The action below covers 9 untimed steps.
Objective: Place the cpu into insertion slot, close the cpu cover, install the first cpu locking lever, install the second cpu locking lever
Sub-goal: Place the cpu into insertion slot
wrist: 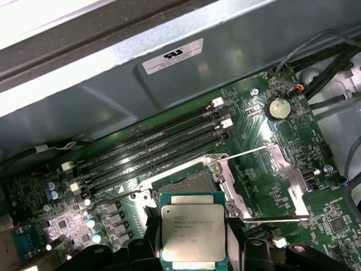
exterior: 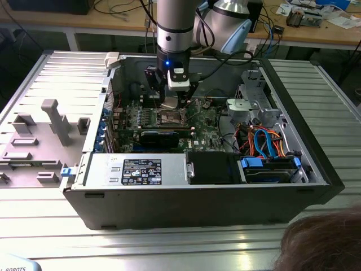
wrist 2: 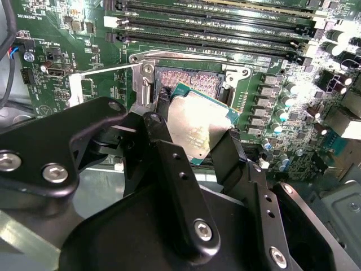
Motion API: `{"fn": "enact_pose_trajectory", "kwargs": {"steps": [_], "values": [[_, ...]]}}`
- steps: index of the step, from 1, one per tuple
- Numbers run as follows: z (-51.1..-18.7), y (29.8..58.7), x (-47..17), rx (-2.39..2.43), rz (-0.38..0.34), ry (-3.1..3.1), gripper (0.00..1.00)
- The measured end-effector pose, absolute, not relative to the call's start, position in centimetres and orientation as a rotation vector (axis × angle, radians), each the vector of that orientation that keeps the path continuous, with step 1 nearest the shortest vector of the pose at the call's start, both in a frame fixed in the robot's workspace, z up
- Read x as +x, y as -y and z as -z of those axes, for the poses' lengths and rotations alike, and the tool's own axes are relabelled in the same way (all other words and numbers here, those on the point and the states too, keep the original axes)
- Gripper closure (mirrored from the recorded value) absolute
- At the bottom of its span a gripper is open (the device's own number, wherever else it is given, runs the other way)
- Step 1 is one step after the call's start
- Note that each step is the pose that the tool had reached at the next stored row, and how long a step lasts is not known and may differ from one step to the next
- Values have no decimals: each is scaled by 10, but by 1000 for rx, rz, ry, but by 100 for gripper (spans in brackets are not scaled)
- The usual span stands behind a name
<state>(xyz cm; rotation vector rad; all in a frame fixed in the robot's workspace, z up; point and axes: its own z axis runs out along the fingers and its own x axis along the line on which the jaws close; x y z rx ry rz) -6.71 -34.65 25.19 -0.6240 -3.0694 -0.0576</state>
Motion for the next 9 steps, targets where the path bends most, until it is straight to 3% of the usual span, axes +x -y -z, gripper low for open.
{"fn": "enact_pose_trajectory", "kwargs": {"steps": [9], "values": [[-251, 347, -67, -664, 54, 3062, 46]]}}
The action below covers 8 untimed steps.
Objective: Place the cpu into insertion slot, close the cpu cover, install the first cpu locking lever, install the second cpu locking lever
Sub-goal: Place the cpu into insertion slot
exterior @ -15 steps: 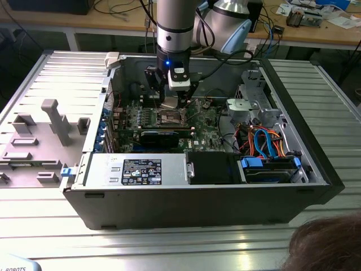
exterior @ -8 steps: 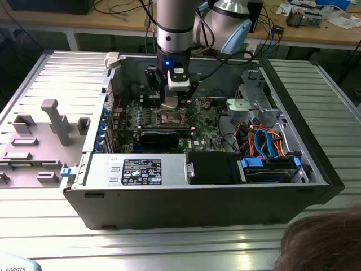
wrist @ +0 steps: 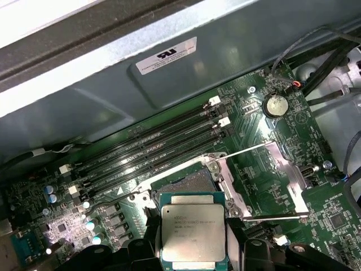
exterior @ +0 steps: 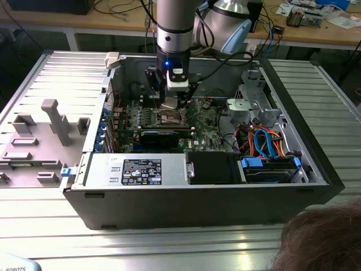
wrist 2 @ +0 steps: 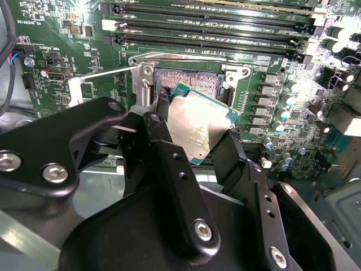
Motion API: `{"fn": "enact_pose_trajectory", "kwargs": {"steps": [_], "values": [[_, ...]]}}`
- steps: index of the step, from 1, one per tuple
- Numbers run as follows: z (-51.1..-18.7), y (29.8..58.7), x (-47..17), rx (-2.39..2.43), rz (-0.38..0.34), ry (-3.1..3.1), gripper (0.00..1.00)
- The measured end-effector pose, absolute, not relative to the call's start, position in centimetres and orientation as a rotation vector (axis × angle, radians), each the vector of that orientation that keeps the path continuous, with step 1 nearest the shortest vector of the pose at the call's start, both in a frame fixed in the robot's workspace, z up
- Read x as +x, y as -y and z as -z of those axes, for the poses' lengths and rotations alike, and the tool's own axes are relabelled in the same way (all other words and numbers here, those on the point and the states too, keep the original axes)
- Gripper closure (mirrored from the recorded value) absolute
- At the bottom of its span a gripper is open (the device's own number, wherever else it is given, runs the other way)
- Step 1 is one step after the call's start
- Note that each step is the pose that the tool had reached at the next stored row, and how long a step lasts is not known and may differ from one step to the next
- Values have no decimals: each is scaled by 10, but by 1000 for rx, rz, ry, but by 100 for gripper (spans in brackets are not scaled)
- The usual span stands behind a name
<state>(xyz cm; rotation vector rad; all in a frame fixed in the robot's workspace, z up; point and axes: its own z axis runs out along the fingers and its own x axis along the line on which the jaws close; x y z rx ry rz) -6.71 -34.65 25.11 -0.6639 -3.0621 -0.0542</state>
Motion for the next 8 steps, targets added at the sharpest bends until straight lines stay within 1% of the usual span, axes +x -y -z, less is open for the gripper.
{"fn": "enact_pose_trajectory", "kwargs": {"steps": [8], "values": [[-250, 347, -67, -710, 52, 3053, 46]]}}
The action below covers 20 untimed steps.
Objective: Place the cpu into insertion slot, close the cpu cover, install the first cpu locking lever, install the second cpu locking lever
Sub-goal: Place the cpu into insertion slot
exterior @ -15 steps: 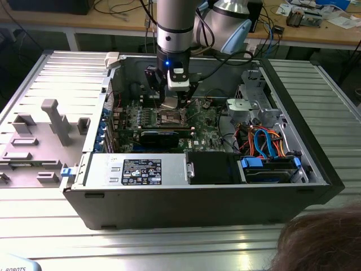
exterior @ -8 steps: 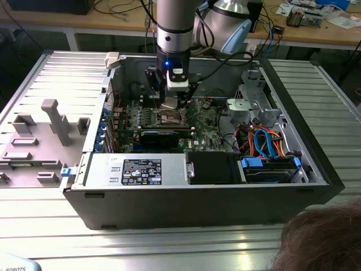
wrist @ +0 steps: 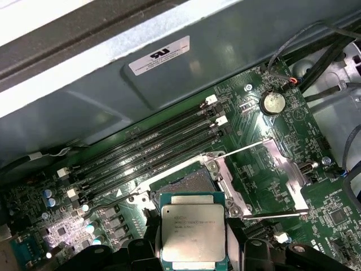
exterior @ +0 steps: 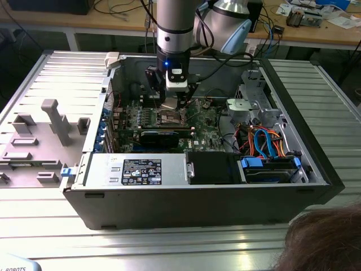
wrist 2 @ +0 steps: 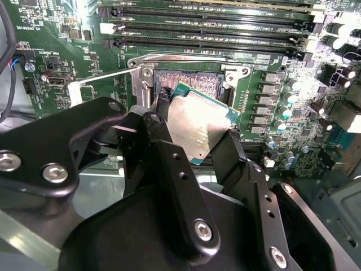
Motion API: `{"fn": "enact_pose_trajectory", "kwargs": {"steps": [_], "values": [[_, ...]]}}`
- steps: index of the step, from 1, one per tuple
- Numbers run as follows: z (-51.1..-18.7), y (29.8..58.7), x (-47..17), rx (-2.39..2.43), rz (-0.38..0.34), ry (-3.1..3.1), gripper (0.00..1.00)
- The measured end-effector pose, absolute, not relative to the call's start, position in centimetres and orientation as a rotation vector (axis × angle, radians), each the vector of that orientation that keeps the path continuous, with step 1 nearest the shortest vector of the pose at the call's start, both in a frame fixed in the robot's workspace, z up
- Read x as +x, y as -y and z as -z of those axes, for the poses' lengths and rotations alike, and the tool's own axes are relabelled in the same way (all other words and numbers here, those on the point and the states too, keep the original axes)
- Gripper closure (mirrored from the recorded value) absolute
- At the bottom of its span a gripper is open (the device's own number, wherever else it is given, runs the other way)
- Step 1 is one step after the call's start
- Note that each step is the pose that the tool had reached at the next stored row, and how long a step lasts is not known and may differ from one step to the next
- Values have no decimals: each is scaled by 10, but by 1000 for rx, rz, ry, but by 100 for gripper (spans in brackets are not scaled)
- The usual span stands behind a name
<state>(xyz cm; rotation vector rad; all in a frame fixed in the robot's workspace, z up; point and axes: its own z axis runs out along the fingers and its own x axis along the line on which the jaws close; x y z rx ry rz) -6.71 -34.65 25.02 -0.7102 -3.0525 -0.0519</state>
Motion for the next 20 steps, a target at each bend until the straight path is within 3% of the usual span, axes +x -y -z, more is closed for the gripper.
{"fn": "enact_pose_trajectory", "kwargs": {"steps": [20], "values": [[-247, 347, -67, -859, 44, 3017, 46]]}}
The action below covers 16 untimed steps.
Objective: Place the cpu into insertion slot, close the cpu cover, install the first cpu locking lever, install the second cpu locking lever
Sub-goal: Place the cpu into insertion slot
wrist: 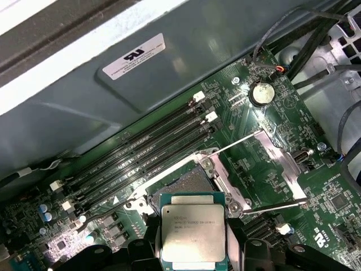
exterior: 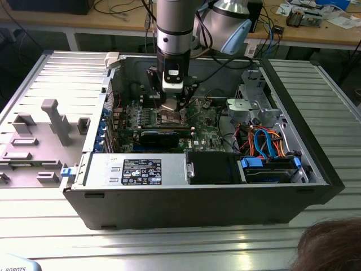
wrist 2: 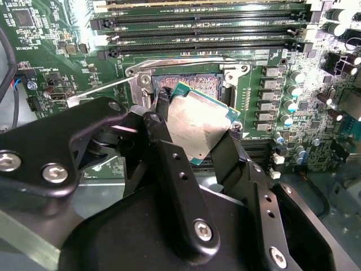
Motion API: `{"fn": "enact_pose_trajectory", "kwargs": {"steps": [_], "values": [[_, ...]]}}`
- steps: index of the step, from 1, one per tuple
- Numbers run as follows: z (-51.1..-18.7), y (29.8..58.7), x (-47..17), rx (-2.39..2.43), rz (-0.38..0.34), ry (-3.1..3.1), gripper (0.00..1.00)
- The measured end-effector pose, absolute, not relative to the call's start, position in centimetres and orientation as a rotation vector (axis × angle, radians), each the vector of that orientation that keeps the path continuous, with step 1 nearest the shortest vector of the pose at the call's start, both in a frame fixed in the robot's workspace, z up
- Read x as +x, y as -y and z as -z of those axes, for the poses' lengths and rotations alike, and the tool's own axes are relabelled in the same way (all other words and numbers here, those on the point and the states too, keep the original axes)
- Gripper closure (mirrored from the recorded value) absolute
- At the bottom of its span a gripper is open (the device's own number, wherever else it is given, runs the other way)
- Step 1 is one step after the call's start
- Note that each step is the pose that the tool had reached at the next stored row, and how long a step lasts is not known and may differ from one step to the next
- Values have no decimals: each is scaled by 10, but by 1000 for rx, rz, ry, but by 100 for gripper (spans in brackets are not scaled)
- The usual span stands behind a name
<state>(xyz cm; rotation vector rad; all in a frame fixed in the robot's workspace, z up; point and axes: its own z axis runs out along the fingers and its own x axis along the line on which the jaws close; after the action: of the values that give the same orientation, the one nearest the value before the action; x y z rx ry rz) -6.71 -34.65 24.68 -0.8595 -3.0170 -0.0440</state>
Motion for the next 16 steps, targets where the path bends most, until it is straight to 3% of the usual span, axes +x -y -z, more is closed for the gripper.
{"fn": "enact_pose_trajectory", "kwargs": {"steps": [16], "values": [[-245, 347, -67, -931, 41, 2997, 46]]}}
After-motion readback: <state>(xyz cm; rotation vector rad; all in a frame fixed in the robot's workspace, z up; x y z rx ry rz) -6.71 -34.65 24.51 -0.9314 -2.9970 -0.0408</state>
